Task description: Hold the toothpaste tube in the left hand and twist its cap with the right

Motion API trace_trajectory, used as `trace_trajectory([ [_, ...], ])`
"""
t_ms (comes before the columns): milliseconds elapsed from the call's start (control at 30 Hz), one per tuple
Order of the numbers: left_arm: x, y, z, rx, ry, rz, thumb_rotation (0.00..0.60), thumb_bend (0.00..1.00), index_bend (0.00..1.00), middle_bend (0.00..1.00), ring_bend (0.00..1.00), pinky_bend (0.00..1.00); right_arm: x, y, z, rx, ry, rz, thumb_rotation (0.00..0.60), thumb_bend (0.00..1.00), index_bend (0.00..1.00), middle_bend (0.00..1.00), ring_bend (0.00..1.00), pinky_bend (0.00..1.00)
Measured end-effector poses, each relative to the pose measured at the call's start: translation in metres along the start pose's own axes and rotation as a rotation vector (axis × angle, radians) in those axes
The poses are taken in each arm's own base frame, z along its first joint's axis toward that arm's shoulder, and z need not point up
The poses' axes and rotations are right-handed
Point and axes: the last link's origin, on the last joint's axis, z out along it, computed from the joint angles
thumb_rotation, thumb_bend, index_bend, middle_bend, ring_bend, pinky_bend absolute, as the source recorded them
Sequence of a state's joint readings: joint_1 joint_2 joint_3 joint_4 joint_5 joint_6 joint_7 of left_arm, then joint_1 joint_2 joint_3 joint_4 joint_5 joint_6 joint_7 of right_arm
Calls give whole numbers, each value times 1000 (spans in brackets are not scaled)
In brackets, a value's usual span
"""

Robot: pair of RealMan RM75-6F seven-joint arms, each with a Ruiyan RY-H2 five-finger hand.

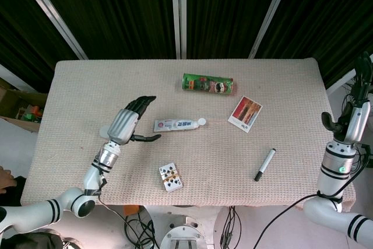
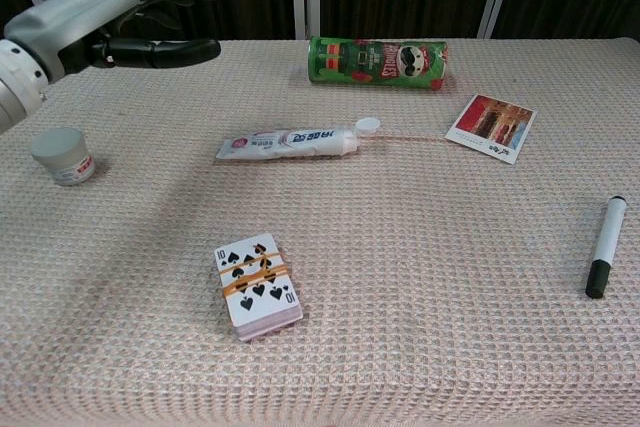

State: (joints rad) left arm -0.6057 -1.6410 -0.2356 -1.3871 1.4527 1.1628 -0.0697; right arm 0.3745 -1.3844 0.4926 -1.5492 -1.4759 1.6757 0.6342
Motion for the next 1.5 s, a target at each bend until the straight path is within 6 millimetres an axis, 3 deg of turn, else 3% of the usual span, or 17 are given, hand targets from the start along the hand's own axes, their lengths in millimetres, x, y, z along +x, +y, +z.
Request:
trace_trajectory([
  [367,-16,3,7,0,-12,35,186,0,72,99,94,181,-4,1,-5,-6,-22,6,188,83,0,0,0,0],
  [467,-22,6,9,2,-25,48,281,0,72,99,94,182,-5,4,-8,-22,-33,1,189,83,0,0,0,0],
  [667,-45,17,18,19,-89,70,387,2,75,101,94,184,-4,16,-27,-74,-61,-30,189,144,0,0,0,0],
  [833,-63,32,32,30,-111,104,404,51,139,150,122,207,3,32,-49,-128,-62,-64,189,146,0,0,0,0],
  [1033,-76,45,55,37,-152,125,408,104,249,275,201,292,14,44,-58,-161,-43,-70,190,145,0,0,0,0],
  [1267,-87,38,68,81,-225,193,507,159,372,396,284,364,26,39,-59,-140,-37,-91,189,145,0,0,0,0],
  [1500,-83,29,74,123,-225,195,570,192,384,407,292,378,30,37,-66,-137,-38,-108,189,143,0,0,0,0],
])
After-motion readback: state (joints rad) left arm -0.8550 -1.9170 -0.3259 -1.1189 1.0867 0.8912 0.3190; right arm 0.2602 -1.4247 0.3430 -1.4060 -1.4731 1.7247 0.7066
